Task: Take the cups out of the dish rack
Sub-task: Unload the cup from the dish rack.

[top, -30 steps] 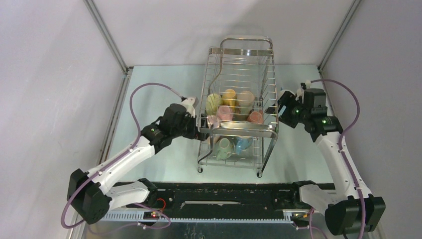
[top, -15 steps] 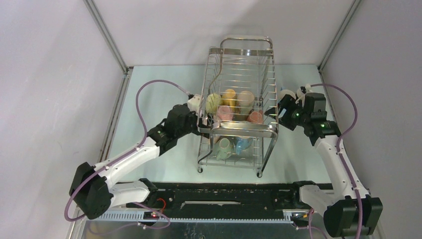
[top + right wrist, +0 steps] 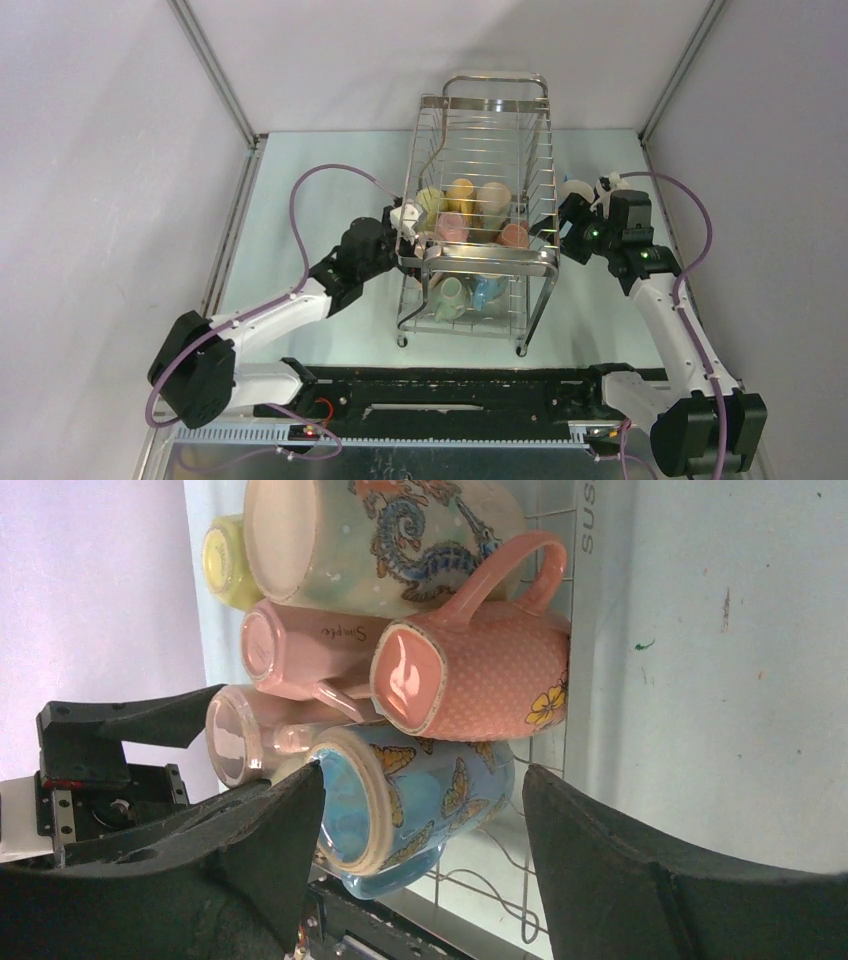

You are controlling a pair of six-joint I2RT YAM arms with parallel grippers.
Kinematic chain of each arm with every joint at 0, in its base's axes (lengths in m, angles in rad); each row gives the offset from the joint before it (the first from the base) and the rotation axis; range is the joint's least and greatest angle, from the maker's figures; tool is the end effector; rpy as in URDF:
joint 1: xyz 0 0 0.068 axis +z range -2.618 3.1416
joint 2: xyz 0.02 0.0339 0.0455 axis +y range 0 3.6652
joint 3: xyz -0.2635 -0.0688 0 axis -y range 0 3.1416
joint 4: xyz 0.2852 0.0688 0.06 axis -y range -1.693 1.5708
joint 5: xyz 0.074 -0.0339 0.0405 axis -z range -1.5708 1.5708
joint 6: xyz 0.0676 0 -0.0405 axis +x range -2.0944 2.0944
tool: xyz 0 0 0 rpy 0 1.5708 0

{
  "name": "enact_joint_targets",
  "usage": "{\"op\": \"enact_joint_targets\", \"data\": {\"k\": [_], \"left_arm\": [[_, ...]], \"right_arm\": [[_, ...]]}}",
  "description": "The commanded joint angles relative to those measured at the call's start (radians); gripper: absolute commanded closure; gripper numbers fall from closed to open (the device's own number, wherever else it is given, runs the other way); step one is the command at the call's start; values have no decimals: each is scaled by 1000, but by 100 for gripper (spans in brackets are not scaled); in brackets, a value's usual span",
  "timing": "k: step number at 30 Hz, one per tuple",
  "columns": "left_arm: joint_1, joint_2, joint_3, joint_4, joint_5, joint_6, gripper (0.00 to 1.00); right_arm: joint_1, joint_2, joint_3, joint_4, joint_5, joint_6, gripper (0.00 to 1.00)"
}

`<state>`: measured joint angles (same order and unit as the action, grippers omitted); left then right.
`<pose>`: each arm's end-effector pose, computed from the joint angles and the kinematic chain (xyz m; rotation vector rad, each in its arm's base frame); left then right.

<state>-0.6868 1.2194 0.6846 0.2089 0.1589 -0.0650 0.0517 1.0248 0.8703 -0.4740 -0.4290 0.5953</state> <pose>0.2550 -0.2230 0.2221 0.7006 1.8171 -0.6562 0.2820 0.0427 0.2744 0.3626 2.2286 0.8269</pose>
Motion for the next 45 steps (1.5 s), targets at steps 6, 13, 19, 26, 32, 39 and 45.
{"op": "enact_joint_targets", "data": {"k": [6,13,19,26,32,39,45], "left_arm": [[-2,62,-10,40,28,64,0],[-2,89,-31,83,0,43,1],[-4,101,-37,119,-25,-12,12],[-5,104,-50,158,-43,-78,29],[-4,67,-63,164,-68,-132,50],[-4,-13,-82,151,-115,-157,68],[-4,-78,-77,106,-179,-193,76]], "right_arm": [[-17,-23,-31,56,-32,15,20],[-18,-18,-37,68,-42,16,20],[-18,-15,-41,69,-47,13,20],[-19,-11,-40,69,-50,10,20],[-15,-7,-39,79,-49,15,20],[-7,0,-39,90,-48,19,21],[1,5,-39,103,-46,26,21]]}}
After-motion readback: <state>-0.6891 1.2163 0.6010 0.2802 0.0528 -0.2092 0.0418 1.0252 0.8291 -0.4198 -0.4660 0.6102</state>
